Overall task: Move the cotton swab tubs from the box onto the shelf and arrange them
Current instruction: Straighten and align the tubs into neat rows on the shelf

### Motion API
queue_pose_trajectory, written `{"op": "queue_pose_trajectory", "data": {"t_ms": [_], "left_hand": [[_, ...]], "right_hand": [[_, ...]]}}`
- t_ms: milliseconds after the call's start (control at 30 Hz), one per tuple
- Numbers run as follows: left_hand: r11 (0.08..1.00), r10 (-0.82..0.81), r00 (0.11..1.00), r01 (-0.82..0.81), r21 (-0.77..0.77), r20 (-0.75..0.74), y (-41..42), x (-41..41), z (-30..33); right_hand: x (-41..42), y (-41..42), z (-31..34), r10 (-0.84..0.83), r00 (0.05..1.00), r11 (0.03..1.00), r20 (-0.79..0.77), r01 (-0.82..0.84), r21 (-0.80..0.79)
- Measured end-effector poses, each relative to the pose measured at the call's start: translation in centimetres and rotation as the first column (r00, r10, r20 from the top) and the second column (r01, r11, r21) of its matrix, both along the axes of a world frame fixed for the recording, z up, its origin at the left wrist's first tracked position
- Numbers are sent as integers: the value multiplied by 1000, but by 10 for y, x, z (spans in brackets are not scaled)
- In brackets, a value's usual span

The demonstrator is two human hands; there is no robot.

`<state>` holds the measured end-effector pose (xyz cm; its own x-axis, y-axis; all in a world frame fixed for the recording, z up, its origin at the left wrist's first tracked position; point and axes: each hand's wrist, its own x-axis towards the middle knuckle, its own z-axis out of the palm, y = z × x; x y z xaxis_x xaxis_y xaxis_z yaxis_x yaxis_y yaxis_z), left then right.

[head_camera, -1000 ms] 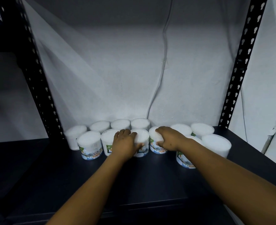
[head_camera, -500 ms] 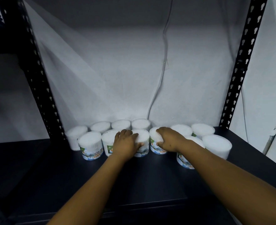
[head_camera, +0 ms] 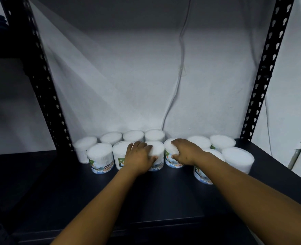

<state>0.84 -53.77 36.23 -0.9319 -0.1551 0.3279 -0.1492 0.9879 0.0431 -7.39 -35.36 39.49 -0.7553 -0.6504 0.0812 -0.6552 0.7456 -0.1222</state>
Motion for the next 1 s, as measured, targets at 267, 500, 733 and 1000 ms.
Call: {"op": "queue_pose_trajectory", "data": {"t_ms": [267,500,733,1000], "left_hand": [[1000,5,1000,-4,-4,13,6,0,1],[1000,5,1000,-5,25,0,5,3,1],[1000,-10,1000,9,16,15,5,0,1],[1000,-2,1000,2,3,-7,4,-1,-1]], "right_hand": [[0,1,-1,-14,1000,1000,2,14,21],[0,1,-1,-14,1000,1000,-21,14,20],[0,3,-1,-3,1000,1000,-11,3,12],[1,4,0,6,1000,1000,-2,-6,-13]]}}
